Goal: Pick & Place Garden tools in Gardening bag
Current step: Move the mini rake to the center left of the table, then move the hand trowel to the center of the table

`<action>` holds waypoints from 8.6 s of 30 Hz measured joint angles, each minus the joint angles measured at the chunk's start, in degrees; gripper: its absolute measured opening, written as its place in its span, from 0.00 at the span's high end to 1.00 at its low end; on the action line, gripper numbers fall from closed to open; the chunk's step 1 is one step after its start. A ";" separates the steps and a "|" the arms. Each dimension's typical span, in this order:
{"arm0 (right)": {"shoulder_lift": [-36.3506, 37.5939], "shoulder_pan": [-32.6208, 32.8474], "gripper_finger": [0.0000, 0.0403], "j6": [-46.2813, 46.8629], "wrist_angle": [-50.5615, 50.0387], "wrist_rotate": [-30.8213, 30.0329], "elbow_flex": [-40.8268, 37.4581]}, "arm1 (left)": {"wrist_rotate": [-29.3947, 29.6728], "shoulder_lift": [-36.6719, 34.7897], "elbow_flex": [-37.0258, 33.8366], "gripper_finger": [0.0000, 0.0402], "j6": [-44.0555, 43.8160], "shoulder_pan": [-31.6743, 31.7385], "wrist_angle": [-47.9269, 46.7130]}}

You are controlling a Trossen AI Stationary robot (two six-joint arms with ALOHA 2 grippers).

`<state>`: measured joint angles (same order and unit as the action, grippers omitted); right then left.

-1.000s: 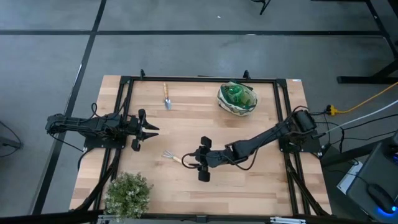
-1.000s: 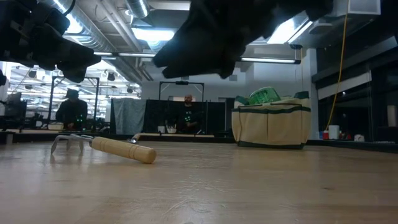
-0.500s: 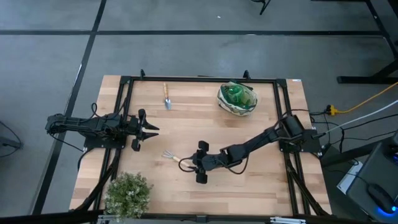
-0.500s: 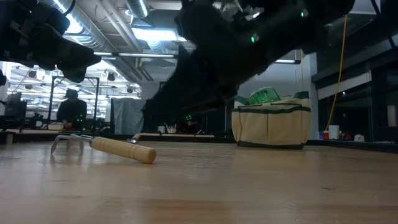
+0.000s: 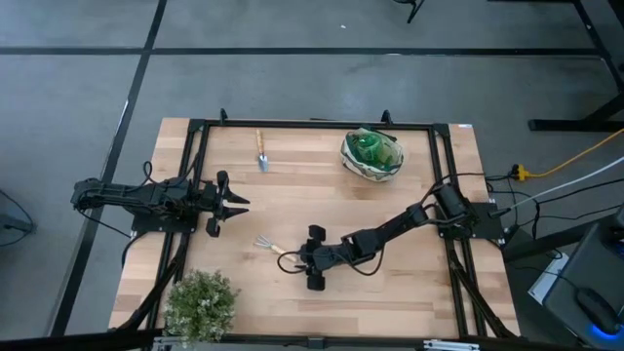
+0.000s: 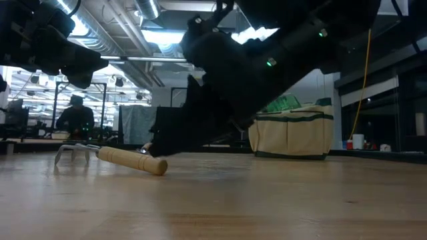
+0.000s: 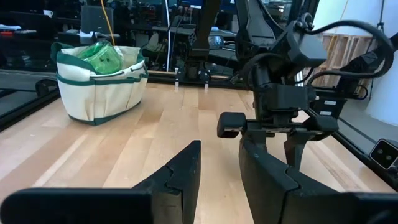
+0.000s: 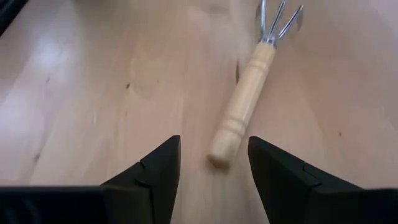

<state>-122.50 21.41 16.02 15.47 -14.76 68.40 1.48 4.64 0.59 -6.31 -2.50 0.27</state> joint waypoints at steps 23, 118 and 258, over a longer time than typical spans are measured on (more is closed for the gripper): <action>-6.11 -2.01 0.55 4.62 -15.58 -0.67 12.74 | 0.09 0.00 -0.01 0.74 -0.02 0.00 0.04; 48.42 5.68 0.36 67.52 -51.72 31.36 -31.70 | 0.40 2.86 -0.03 0.74 0.00 -0.02 0.78; 48.38 -14.74 0.37 22.08 -26.95 -9.10 -14.25 | 14.71 101.09 58.54 0.49 -45.07 43.29 -29.72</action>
<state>-74.13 6.68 38.09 -11.49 -23.86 54.15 16.19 105.73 59.13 -51.38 40.79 -29.45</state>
